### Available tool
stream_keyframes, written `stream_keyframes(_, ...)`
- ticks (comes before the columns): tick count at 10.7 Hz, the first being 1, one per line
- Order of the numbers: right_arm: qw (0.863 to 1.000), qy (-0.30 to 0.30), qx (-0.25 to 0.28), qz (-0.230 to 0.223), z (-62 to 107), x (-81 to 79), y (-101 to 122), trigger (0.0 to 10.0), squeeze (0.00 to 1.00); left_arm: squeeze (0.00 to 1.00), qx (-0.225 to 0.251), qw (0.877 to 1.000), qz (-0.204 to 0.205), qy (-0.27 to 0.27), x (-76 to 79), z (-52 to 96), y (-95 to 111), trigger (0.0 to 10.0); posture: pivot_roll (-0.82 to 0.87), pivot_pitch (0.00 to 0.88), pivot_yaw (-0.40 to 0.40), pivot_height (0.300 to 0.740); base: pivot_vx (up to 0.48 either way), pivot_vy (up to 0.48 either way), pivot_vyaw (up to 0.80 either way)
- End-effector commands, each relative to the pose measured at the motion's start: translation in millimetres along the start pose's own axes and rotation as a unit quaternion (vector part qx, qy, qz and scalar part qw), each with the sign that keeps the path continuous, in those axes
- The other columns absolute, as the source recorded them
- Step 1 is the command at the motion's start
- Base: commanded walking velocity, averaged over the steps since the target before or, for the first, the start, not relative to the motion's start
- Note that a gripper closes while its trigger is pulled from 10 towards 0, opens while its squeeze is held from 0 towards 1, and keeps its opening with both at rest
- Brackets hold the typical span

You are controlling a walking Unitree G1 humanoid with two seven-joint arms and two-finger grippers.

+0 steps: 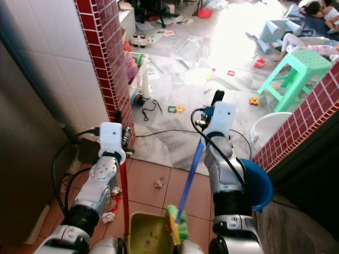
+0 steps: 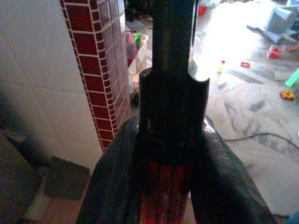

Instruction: Sweep floor

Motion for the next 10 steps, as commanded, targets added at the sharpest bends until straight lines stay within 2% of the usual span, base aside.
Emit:
stream_keyframes(1,0.999,0.009,0.002,-0.047,-3.1,-7.8,9.1,10.0,0.00,0.00,0.025,0.999,0.022,0.009,1.8,-6.2,10.3,10.0,-0.07,0.031,-0.050,0.740,0.000,0.000,0.00)
stream_keyframes(4,0.997,0.013,0.016,-0.079,-5.8,-10.6,23.6,10.0,0.00,0.00,0.037,0.998,0.044,0.011,4.6,-13.7,11.4,10.0,-0.08,0.027,-0.052,0.740,0.000,0.000,0.00)
stream_keyframes(5,0.997,0.023,0.048,-0.059,-8.0,-11.4,38.9,10.0,0.00,0.00,0.055,0.998,0.038,0.010,5.6,-17.7,20.6,10.0,-0.08,0.022,-0.053,0.740,0.000,0.000,0.00)
stream_keyframes(6,0.994,0.042,0.101,-0.010,-6.3,-16.4,59.9,10.0,0.00,0.00,0.079,0.997,0.012,0.012,4.2,-21.1,32.8,10.0,-0.08,0.019,-0.052,0.740,0.000,0.000,0.00)
stream_keyframes(7,0.990,0.050,0.129,0.010,-3.5,-20.1,70.4,10.0,0.00,0.00,0.097,0.995,-0.001,0.004,3.8,-23.3,42.1,10.0,-0.08,0.018,-0.050,0.740,0.000,0.000,0.00)
stream_keyframes(9,0.984,0.056,0.166,0.036,2.8,-23.3,81.5,10.0,0.00,0.00,0.149,0.989,-0.010,-0.018,5.7,-25.6,69.0,10.0,-0.08,0.018,-0.043,0.740,0.000,0.000,0.00)
stream_keyframes(10,0.984,0.055,0.167,0.035,2.7,-21.7,80.1,10.0,0.00,0.00,0.163,0.986,-0.002,-0.025,8.7,-25.9,76.6,10.0,-0.07,0.018,-0.042,0.740,0.000,0.000,0.00)
Point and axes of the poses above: a point about 5 cm out from each wrist's last joint towards the gripper, its own z axis pointing back from the gripper into the wrist, its own y axis along the axis of the wrist's last joint, x = y × z, the point moved 6 cm from there along -z, pointing out of the wrist towards the gripper, and after that the axes turned 6 degrees about z, right-handed, at the moved point
